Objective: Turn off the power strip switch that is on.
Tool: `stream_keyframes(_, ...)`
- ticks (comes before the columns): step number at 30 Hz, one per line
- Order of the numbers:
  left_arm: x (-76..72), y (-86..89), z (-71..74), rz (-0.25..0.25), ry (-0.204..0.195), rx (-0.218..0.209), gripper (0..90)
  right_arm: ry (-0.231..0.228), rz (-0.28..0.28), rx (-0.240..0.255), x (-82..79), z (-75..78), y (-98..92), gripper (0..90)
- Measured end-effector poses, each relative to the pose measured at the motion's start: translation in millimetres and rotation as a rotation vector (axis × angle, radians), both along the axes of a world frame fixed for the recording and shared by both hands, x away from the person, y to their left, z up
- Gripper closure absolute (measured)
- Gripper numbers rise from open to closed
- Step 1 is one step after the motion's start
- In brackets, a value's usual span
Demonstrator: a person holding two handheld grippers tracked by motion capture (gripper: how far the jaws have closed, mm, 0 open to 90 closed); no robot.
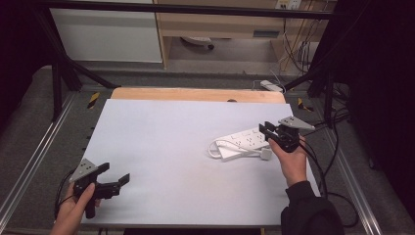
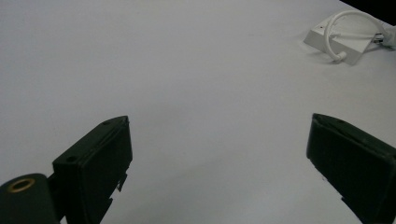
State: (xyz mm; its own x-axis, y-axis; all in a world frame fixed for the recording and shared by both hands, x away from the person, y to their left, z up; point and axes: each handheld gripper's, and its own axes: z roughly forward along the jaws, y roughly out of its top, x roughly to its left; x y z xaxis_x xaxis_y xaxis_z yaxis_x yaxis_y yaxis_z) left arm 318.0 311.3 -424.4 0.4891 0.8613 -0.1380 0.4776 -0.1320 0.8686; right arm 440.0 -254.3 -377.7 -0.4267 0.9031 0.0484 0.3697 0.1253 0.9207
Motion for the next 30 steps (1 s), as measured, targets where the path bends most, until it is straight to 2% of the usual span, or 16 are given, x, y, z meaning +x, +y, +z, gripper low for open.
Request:
stream_keyframes(6,0.5,0.6,0.2,0.004,-0.006,0.004,6.8,-0.014,-0.010,0.023,9.6,-3.6,-0.7,84.6)
stream_keyframes(11,0.4,0.5,0.1,0.002,-0.005,0.006,6.8,-0.014,-0.013,0.025,18.4,-5.9,1.3,89.5)
stream_keyframes(15,0.4,0.1,-0.1,0.002,-0.004,0.007,6.8,-0.008,0.000,0.045,25.1,-7.2,3.8,90.0)
stream_keyframes(19,0.6,0.0,-0.2,0.004,-0.002,0.004,6.9,0.003,0.006,0.023,30.8,-10.3,8.8,90.0)
stream_keyframes(30,1.4,-0.1,-0.4,0.004,0.000,0.002,7.0,0.029,0.005,0.002,44.2,-20.4,13.9,90.0)
